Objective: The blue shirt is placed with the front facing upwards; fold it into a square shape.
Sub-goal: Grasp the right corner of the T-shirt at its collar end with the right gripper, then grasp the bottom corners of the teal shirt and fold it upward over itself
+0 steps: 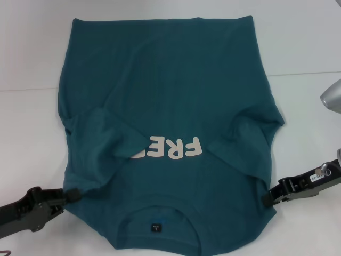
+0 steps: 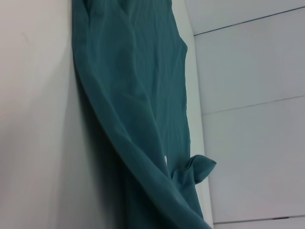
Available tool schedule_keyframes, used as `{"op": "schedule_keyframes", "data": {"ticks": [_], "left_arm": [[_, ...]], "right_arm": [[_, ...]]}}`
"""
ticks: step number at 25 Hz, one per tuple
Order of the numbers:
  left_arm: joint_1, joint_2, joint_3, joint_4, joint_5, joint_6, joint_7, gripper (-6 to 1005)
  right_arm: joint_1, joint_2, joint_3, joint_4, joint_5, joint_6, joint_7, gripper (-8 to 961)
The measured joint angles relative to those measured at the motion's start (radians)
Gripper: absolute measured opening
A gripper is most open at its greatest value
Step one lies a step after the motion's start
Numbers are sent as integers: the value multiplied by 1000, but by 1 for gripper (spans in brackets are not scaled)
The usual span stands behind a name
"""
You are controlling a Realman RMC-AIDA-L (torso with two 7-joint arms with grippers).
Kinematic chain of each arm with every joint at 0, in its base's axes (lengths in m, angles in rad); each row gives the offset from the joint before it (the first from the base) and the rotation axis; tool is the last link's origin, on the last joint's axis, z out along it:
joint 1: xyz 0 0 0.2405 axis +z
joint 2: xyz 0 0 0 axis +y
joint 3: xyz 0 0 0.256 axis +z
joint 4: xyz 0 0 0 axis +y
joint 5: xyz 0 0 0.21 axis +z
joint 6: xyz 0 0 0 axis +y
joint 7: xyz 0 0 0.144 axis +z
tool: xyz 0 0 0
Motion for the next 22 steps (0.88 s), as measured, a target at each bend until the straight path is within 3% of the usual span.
{"op": "schedule_keyframes", "data": {"ticks": [7, 9, 17, 22], "left_arm": [[2, 1, 7, 0, 14, 7, 0, 48], [2, 3, 12, 3, 28, 17, 0, 48], [14, 19, 15, 52, 167, 101, -40, 48], [26, 16, 15, 86, 264, 164, -50, 49]], "right_arm": [[-14, -8, 10, -54, 4, -62, 2, 147], [-20, -10, 11, -70, 2, -89, 2, 32], [-57, -53, 4, -108, -17, -252, 9, 31], [-68, -46, 3, -143, -115, -339, -7, 31]]}}
